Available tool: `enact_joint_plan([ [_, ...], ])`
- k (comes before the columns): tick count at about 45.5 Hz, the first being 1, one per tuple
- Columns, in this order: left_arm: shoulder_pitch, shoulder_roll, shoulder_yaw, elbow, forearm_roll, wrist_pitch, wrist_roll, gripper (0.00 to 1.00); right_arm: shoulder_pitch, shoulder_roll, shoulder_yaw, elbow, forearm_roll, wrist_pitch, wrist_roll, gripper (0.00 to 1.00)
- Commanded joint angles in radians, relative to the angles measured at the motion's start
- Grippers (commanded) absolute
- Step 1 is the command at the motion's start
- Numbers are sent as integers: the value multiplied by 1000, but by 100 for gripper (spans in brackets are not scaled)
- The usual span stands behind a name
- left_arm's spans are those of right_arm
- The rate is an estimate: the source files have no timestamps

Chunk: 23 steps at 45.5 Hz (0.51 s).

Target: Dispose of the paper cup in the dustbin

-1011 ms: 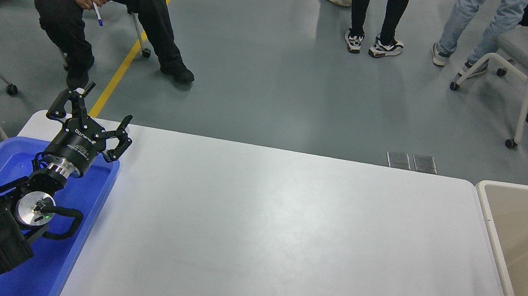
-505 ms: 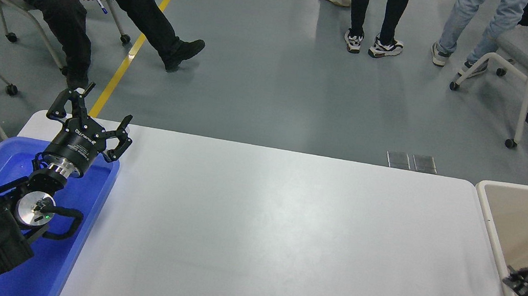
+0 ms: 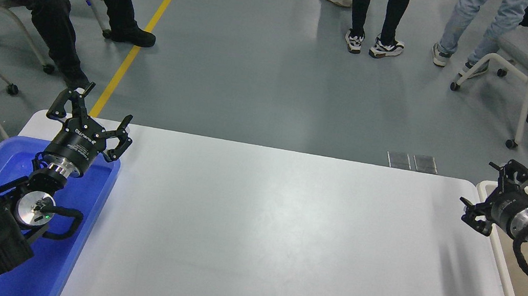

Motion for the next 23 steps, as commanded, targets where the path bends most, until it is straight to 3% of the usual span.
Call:
enact_joint_plan([
  [1, 0, 0, 0, 0, 0, -1, 0, 100, 13, 7, 19, 190, -213, -7, 100, 100],
  [23, 0, 0, 0, 0, 0, -1, 0, 100, 22, 288, 46, 212, -260, -162, 124, 100],
])
